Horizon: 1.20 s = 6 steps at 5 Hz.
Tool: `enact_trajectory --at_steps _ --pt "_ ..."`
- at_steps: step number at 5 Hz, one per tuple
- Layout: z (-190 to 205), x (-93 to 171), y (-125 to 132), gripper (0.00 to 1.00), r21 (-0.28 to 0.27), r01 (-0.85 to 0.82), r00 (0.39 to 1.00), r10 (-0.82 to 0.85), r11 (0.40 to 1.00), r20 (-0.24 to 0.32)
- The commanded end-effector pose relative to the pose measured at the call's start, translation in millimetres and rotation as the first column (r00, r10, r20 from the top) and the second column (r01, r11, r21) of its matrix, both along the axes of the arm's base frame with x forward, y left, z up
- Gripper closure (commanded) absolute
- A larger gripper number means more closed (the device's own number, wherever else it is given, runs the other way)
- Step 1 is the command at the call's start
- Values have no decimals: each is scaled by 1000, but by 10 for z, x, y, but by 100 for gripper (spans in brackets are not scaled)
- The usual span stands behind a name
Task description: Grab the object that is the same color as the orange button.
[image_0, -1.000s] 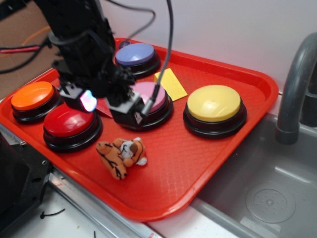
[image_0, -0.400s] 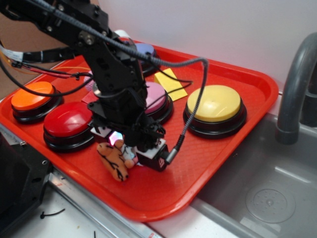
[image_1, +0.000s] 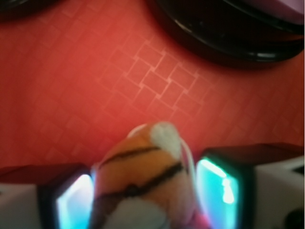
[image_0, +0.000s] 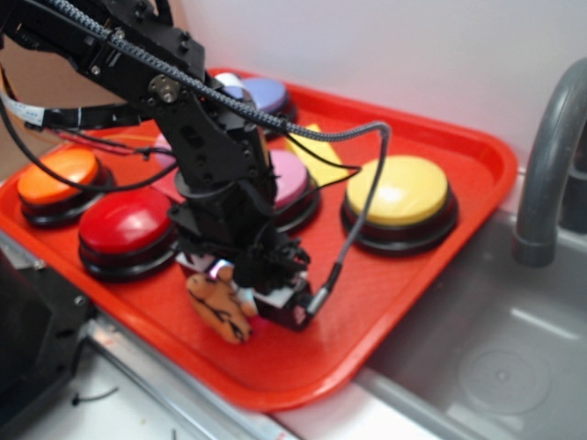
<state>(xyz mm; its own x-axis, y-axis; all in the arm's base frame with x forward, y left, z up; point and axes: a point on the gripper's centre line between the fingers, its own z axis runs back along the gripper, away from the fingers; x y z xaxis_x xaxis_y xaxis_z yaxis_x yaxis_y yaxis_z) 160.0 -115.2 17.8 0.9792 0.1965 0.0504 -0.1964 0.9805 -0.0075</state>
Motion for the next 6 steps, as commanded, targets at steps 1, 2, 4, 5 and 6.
enact_trajectory --at_steps 1,2,4,5,6 --pt "501 165 164 100 18 47 999 -47 999 0" --pt "851 328 164 100 73 183 980 -176 980 -93" --pt "1697 430 271 100 19 105 994 -105 994 -7" --pt "2039 391 406 100 -28 64 997 -63 998 52" --pt "1996 481 435 100 -50 144 990 -143 988 11"
